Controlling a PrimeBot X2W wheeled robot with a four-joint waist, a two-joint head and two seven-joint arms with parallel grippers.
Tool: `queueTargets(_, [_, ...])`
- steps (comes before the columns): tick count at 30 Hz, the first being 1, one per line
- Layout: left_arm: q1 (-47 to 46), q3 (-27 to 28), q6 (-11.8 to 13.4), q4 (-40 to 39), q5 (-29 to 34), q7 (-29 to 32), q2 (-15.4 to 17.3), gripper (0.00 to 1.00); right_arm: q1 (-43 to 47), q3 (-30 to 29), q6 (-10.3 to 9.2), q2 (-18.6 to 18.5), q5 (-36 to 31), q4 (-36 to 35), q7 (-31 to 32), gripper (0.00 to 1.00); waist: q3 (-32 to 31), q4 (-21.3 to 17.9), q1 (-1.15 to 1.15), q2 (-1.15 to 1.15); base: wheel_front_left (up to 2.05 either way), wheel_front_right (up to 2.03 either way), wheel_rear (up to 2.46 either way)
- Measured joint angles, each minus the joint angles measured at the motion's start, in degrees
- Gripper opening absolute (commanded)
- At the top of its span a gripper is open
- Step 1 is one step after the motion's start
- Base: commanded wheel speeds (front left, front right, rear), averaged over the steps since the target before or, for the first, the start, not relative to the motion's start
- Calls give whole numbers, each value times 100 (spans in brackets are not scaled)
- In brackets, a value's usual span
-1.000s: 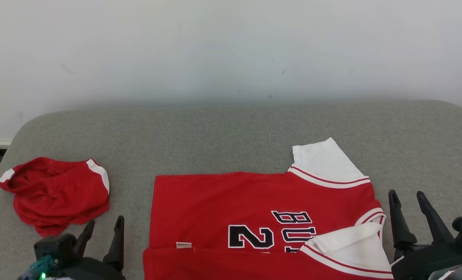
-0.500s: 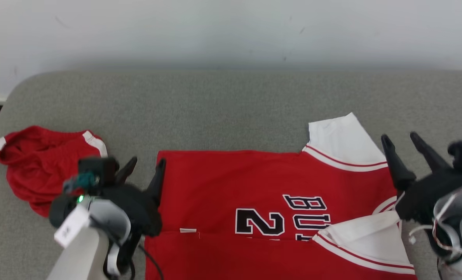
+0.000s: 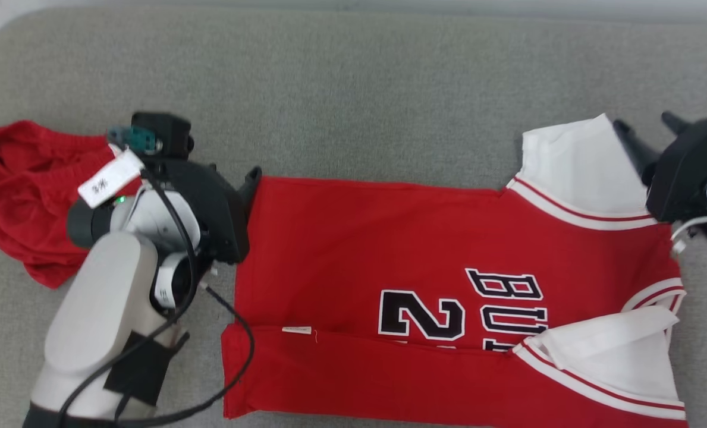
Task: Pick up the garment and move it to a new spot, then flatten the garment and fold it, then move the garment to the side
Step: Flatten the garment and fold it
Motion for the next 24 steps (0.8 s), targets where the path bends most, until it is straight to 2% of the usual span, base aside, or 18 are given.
queueTargets(8, [-607,-85,-4,434,8,535,-42,100,-810,76,-58,-127,-4,447,695,100,610,139,1,1,0,0,0])
queueTargets(18, [-975,-110,-66,719,32,652,-112,100,-1067,85,-148,-152,-25,710,961,100,944,292,-1,0,0,0,0])
queueTargets(24, [-1111,-225,-238,817,-21,690,-242,100,-1154,-18,-260,-221,-33,868,1016,100,1008,344,-1,0,0,0,0])
